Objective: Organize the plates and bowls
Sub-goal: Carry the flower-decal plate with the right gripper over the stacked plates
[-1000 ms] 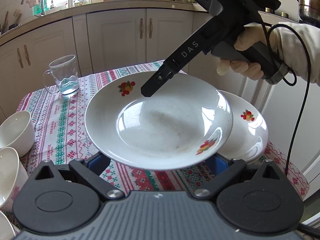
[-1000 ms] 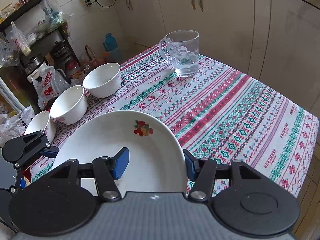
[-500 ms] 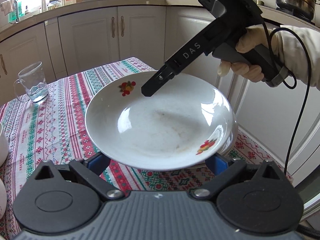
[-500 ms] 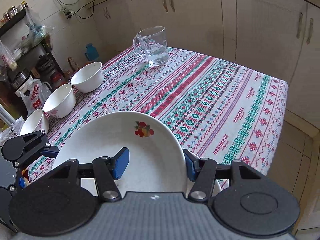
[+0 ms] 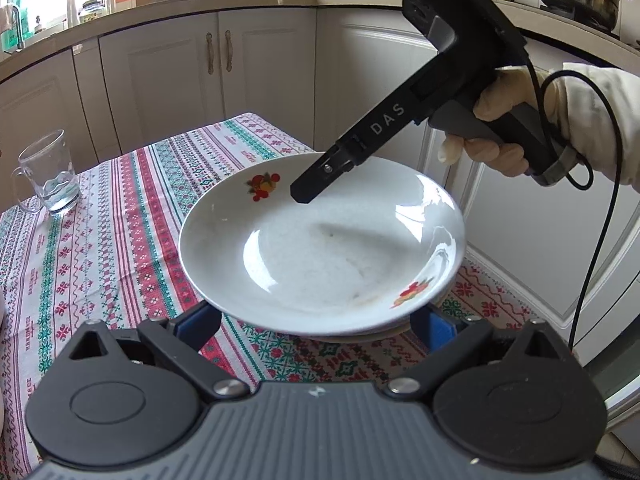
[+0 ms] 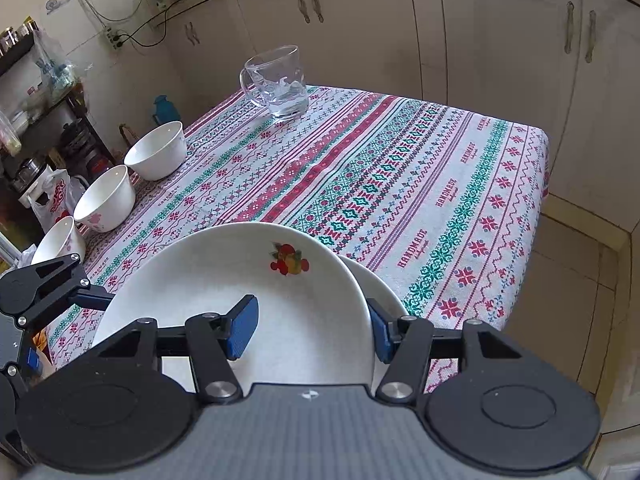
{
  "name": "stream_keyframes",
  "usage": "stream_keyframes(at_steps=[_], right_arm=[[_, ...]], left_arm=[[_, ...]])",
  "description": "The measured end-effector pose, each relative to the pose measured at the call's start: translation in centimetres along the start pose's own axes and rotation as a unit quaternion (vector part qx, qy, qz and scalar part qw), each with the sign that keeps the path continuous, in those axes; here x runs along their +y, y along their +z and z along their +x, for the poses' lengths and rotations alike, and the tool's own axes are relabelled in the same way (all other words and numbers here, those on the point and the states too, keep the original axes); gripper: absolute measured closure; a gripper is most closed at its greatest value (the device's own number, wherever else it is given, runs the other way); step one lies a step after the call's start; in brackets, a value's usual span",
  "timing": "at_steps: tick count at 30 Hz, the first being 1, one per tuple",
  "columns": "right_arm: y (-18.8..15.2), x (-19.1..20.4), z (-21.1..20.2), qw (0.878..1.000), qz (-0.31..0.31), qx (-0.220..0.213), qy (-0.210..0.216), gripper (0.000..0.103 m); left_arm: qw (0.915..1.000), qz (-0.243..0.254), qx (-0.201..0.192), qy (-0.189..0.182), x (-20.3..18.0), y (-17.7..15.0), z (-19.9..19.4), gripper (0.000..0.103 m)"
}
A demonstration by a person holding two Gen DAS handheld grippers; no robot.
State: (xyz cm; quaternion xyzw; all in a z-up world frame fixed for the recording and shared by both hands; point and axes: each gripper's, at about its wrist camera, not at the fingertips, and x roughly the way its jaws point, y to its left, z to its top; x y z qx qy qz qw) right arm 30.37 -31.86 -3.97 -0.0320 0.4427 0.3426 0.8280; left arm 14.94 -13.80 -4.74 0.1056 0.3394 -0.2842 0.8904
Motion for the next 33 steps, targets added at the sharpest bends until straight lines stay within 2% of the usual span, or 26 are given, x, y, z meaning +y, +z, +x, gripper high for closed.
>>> stream_keyframes(at_steps=[33], right_arm=[[-1.9, -0.3, -1.0, 0.999, 0.016, 0.011, -0.029, 0.04]], left_arm=[[0.9997, 0.008, -0.005, -0.024, 0.3, -0.1, 0.0, 0.003]])
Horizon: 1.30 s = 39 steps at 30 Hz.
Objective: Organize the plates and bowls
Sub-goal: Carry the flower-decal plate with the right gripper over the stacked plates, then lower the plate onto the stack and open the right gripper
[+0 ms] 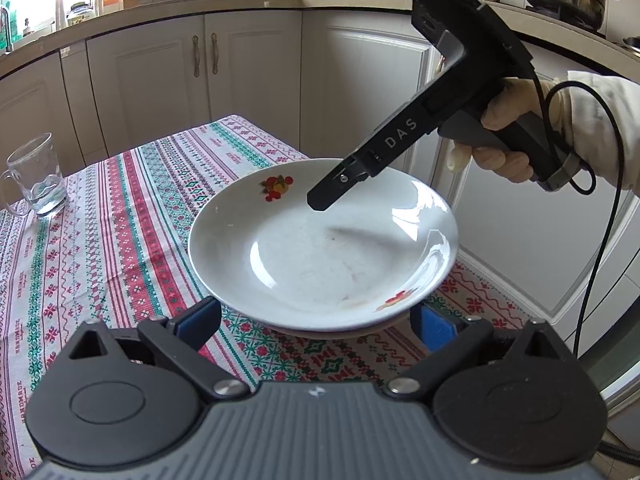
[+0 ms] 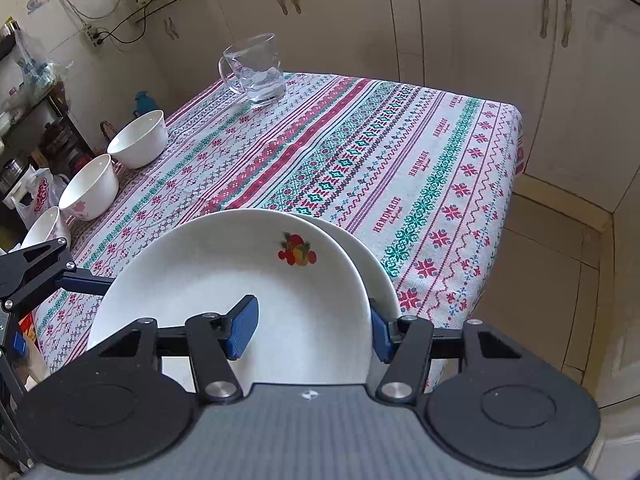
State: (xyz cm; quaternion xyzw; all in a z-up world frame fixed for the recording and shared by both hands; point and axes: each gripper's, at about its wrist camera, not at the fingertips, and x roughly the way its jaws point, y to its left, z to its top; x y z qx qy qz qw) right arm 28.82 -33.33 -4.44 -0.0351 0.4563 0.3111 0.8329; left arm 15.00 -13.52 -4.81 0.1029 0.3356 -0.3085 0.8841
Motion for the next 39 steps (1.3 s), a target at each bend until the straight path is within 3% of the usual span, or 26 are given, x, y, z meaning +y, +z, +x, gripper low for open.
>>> stream_keyframes(at_steps=[26, 39], right_arm=[[-1.0, 0.5, -2.2, 0.999, 0.004, -0.005, -0.031, 0.036], [-1.6, 1.3, -2.6, 0.998, 0.002, 0.008, -0.06, 0.026]], left_arm=[[0.9999, -0.009, 0.001, 0.004, 0.2, -0.2, 0.0, 0.003], [1.0, -0.008, -0.002, 0.004, 0.2, -0.4, -0.1, 0.003]])
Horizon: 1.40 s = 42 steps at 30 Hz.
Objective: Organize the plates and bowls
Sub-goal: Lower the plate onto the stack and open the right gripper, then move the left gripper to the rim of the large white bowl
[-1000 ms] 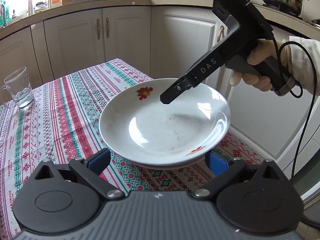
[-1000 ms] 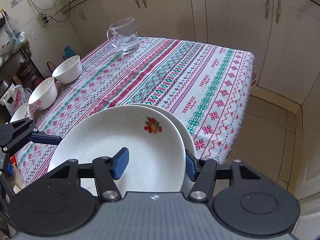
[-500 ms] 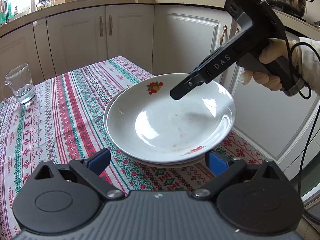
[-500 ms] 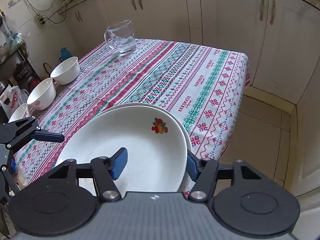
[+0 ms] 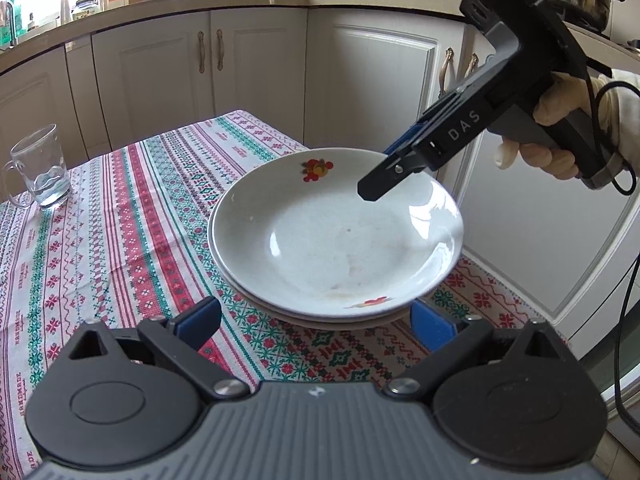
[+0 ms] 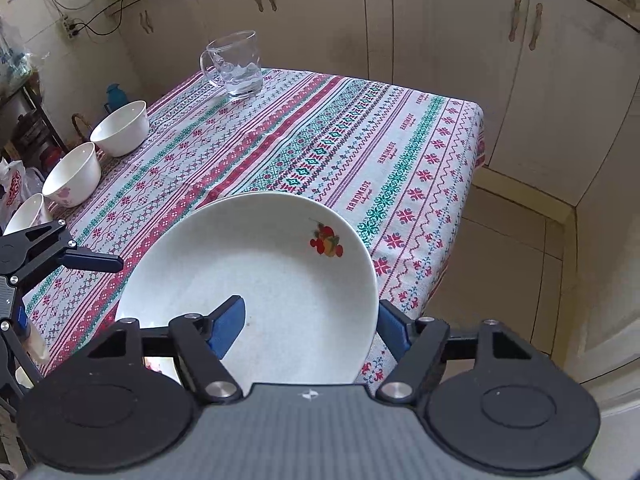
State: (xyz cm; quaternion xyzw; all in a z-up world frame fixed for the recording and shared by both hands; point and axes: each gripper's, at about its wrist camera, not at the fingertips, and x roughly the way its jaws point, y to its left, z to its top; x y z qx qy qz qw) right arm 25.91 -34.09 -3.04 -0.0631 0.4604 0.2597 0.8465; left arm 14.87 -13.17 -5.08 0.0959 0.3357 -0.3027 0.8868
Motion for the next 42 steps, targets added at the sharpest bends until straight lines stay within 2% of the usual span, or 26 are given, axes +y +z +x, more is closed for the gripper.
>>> stream_keyframes(at_steps=[2, 5, 7, 8, 13, 17, 26, 30, 36, 42], right_arm=[[-0.2, 0.1, -0.1, 1.0, -0.001, 0.002, -0.002, 0.025], [-0.5, 1.0, -0.7, 1.0, -0.011, -0.007, 0.002, 0.013], [-0.6, 1.9, -1.2, 1.0, -0.024, -0.017, -0.001, 0.001], [-0.6, 2.4, -1.5, 0.999, -0.031, -0.024, -0.008, 0.0], [-0.9, 4.8, -2.3, 0.998, -0.05, -0.035, -0.029, 0.0], [-1.3, 6.9, -2.8, 0.994, -0.067, -0.05, -0.065, 0.0], [-2.4, 11.4, -4.1, 0.985, -0.056, -0.093, -0.133, 0.0], [-3.5, 13.3, -4.7, 0.98, -0.041, -0.119, -0.151, 0.0], [-5.6, 16.7, -4.8, 0.974, -0.034, -0.154, -0.162, 0.0], [-7.1, 19.6, -3.3, 0.98, -0.028, -0.154, -0.12, 0.0]], left_arm=[[1.0, 0.002, -0.006, 0.002, 0.0, 0.2, -0.2, 0.003], [0.9999, 0.004, -0.011, 0.006, 0.1, 0.3, -0.5, 0.003], [0.9998, 0.007, -0.014, 0.011, 0.2, 0.4, -0.7, 0.002], [0.9997, 0.01, -0.016, 0.014, 0.1, 0.4, -0.8, 0.002], [0.9994, 0.014, -0.024, 0.02, 0.1, 0.2, -1.7, 0.001], [0.999, 0.02, -0.029, 0.027, 0.1, 0.0, -2.6, 0.001], [0.999, 0.015, -0.038, 0.018, 0.8, -0.6, -5.5, 0.001], [0.9979, 0.021, -0.051, 0.034, 0.9, -1.5, -7.3, 0.001], [0.9973, -0.005, -0.043, 0.059, 2.8, -3.5, -9.9, 0.001], [0.9964, -0.015, -0.033, 0.076, 5.8, -5.6, -13.3, 0.001]])
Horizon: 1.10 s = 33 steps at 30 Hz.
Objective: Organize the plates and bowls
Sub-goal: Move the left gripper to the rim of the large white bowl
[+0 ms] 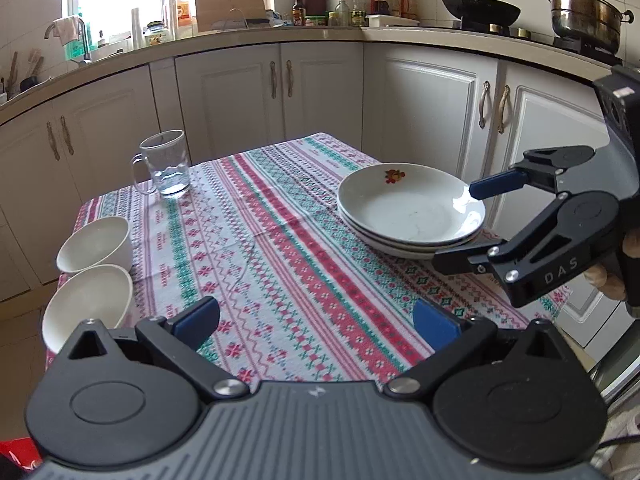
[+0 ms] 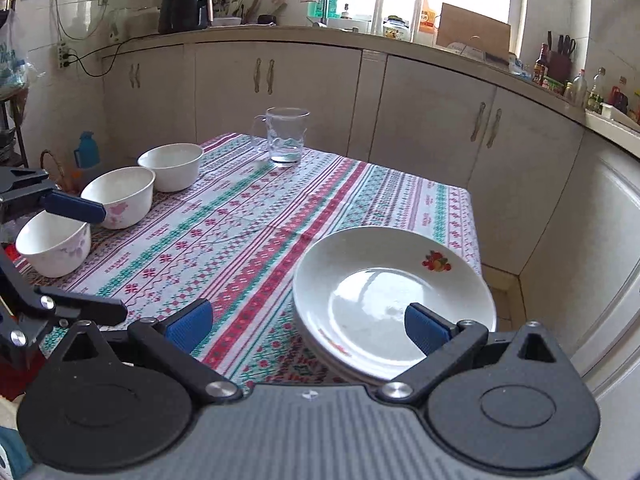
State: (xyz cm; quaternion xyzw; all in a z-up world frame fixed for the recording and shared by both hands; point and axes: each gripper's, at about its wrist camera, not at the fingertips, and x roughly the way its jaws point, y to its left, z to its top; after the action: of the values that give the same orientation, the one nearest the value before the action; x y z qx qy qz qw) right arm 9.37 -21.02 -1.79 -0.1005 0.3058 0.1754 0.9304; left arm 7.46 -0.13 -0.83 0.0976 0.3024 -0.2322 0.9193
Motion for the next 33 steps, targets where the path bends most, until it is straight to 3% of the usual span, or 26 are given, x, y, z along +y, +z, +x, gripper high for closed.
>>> stream_keyframes(at_steps=[9, 19, 27, 33], right_arm=[[0.7, 6.4, 2.2, 0.995, -0.065, 0.02, 0.072, 0.0], [2.7, 13.4, 5.1, 0.98, -0.125, 0.034, 0.15, 0.0], [3.7, 18.3, 7.6, 0.969, -0.158, 0.051, 0.184, 0.0], [4.2, 20.6, 8.9, 0.96, -0.18, 0.056, 0.207, 0.001]], left_arm=[[0.9978, -0.026, 0.014, 0.06, 7.3, -2.7, -4.0, 0.001], [0.9933, -0.065, 0.045, 0.084, 14.9, -5.8, -4.8, 0.001], [0.993, -0.072, 0.075, 0.055, 18.0, -6.7, -2.9, 0.005], [0.9922, -0.083, 0.092, 0.016, 18.9, -6.9, -1.7, 0.022]])
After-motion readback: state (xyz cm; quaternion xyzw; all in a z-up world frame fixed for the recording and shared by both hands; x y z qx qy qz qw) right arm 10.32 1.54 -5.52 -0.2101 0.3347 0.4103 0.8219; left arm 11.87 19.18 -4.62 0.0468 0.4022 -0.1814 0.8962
